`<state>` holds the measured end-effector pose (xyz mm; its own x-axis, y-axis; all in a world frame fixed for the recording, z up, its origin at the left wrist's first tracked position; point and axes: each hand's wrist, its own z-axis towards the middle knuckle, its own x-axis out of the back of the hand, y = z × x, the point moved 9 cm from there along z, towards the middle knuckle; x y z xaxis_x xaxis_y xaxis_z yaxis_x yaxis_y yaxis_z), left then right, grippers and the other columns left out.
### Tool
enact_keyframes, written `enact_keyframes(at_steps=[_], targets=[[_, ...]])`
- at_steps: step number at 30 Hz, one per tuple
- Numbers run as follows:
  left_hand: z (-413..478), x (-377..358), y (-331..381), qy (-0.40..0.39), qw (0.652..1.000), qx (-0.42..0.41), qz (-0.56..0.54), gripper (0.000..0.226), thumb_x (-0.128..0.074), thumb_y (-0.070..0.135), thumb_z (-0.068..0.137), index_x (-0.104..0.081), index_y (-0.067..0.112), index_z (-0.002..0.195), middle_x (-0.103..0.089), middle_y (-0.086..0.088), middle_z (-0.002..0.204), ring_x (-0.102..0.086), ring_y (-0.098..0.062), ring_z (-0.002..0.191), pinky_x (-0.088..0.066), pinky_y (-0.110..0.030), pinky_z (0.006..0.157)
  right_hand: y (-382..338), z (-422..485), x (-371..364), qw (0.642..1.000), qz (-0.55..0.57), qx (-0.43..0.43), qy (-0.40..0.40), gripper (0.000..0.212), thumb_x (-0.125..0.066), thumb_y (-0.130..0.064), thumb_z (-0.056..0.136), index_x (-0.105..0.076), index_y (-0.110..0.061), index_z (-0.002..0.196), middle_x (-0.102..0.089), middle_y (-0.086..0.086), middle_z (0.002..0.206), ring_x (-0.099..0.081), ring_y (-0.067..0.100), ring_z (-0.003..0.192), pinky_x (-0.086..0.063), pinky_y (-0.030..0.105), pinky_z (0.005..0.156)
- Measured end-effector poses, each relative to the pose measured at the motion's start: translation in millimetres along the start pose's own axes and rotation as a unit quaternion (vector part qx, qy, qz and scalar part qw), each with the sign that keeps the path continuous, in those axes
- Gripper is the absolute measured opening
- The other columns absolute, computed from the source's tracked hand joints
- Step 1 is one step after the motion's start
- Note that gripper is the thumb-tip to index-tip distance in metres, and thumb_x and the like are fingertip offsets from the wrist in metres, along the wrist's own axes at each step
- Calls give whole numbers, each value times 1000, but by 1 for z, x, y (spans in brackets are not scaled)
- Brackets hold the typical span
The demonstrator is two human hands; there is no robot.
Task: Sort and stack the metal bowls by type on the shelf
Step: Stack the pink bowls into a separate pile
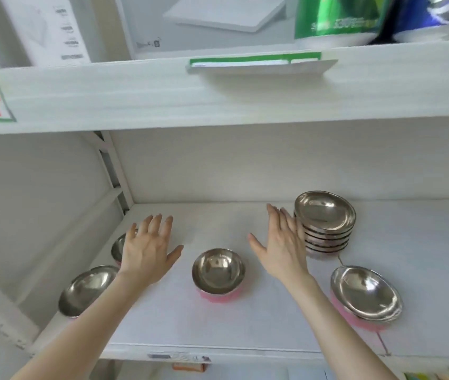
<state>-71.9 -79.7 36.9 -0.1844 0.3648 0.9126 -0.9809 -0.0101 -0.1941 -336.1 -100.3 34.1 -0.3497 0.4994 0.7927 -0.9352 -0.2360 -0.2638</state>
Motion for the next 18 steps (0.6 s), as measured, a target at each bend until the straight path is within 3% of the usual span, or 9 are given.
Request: enact_keyframes(at_steps=[4, 8, 12, 18], targets=[[-1, -12, -48, 7, 1000, 11, -13, 66, -63, 49, 80, -55, 7, 131, -60, -14, 126, -55, -34, 117, -45, -51, 91, -51, 9, -38, 999, 28, 13, -41, 79, -46, -56, 88, -27, -8, 148, -44, 12, 149, -27, 26, 144, -16, 46, 118], [-4, -23, -96, 22, 999, 29, -26, 72, -35, 57, 81, -59, 4, 125, -65, -16, 115, -61, -36, 106, -47, -51, 85, -104, 19, -74, 996, 52, 29, -64, 79, -47, -56, 88, -27, -9, 148, -43, 11, 149, -26, 26, 144, -14, 44, 119], [-4, -49, -140, -4, 999, 34, -11, 76, -34, 60, 84, -53, 6, 133, -62, -15, 124, -57, -35, 114, -45, -55, 92, -150, 27, -108, 994, 61, 35, -89, 79, -46, -57, 89, -27, -8, 147, -43, 12, 149, -28, 26, 143, -14, 43, 118], [9, -81, -184, -32, 999, 16, -4, 82, -21, 69, 84, -47, 13, 138, -60, -8, 129, -55, -30, 116, -46, -48, 90, -194, 33, -155, 990, 65, 0, -122, 81, -46, -58, 89, -26, -7, 148, -42, 13, 149, -31, 28, 141, -22, 40, 116]])
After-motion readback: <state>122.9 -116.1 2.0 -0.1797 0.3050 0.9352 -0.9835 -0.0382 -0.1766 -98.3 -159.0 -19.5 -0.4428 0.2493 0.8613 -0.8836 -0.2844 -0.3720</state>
